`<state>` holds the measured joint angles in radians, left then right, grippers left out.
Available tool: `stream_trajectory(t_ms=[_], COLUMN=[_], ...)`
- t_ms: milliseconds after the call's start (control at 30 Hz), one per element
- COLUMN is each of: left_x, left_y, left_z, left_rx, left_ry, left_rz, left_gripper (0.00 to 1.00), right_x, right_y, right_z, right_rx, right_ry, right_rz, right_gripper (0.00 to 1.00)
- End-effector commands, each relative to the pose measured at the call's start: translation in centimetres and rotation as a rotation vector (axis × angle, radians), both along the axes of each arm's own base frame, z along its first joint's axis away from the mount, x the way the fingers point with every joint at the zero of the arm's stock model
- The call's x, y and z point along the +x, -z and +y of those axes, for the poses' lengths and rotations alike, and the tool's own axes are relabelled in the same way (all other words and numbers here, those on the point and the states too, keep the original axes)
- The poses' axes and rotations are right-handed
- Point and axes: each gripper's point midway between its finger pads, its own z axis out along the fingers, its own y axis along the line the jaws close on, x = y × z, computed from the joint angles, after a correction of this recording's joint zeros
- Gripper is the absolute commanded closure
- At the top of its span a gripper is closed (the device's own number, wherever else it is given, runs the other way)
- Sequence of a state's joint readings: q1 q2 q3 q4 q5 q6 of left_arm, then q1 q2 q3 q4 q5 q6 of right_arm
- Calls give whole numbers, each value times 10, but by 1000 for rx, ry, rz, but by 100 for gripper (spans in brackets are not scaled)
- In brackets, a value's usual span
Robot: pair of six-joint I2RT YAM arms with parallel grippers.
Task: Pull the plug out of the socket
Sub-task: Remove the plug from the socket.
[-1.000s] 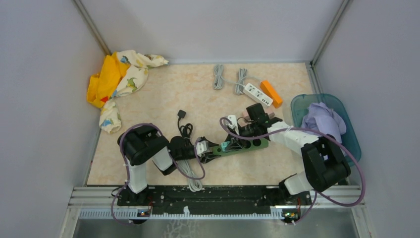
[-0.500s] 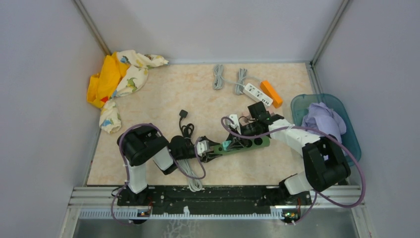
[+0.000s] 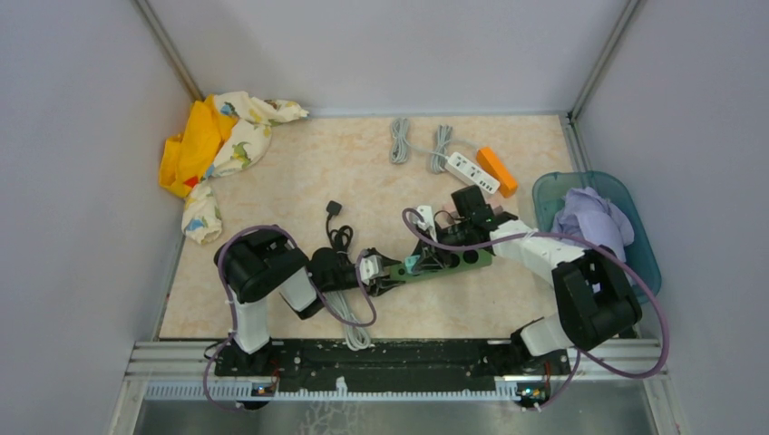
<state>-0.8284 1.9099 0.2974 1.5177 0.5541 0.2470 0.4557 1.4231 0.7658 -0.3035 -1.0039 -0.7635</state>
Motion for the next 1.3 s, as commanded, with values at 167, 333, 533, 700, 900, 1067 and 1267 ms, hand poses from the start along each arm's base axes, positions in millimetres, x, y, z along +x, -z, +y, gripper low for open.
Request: stream_trajectory(t_ms=[167,333,533,700,900,1067,1267], left_x=[-9,-10,-11,-10,-9,-8,-9], left_y=[-3,-5,-3,-2,-2,-4,-5], left_z=[5,6,4,4,5,6,7], left_rx=[-30,-40,-35,-34,-35,-41,-47], left_ry=[15,16,26,20,9,2,1], left_rz=[-14,-20,-14,-12,-10,-13,-15], left_gripper=[41,12,9,10,10,9,8], right_x=[13,8,4,5,34,89,144], right_y=[-19,-13,-11,-20,-42,-57,-49], right_z=[22,32,39,40,19,-30,-101], right_rx=[71,56,67,68,79,62,-50], right_ry=[-49,-66,-64,-72,34,324,669], right_rz=[-106,-88,-73,-83,-122,-191,-249], right_gripper=[100,100,100,100,100,100,98])
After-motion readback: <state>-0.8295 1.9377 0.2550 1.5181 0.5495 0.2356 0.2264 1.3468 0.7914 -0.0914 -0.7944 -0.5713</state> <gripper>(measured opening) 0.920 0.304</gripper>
